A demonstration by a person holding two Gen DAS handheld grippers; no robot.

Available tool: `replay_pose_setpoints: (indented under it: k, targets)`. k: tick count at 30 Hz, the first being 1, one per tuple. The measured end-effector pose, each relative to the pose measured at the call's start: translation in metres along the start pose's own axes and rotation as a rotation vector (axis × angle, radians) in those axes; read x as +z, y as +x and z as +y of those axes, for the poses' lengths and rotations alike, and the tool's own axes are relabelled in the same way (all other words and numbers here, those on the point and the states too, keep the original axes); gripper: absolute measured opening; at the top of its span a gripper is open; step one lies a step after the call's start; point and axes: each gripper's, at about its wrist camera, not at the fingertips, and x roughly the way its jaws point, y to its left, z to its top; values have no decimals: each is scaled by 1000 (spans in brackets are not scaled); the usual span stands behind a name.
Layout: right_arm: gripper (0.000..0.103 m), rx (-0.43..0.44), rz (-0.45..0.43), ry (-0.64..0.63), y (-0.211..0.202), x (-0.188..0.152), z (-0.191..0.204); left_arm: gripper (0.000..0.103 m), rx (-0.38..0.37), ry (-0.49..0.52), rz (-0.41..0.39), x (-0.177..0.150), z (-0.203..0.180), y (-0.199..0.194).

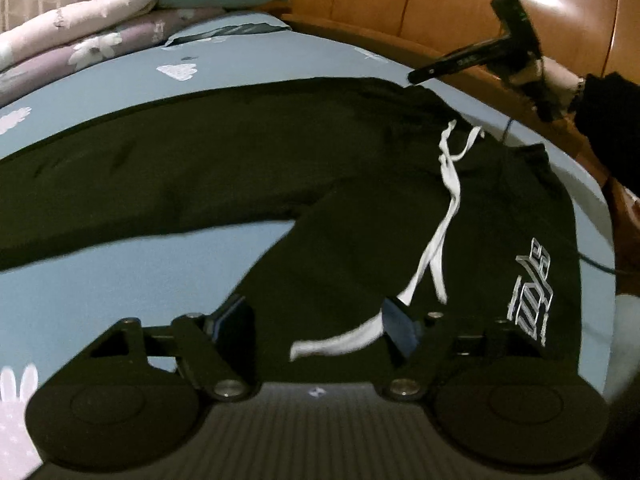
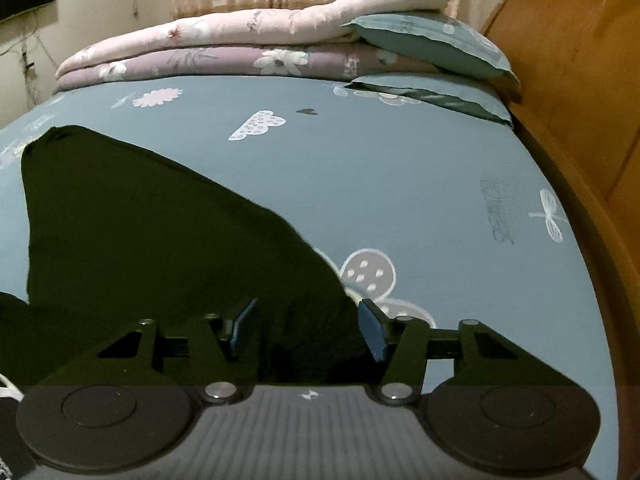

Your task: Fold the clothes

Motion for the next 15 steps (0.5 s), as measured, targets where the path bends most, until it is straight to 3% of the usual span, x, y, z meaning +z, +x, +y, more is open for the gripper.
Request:
replay_pose_setpoints:
  k: [7, 15]
  targets:
    - [58, 76, 5, -24, 46, 19, -14, 73, -39, 55, -25, 47, -2, 13]
    - [50, 118, 43, -85, 75, 21, -19, 73, -90, 145, -6, 102, 1, 62]
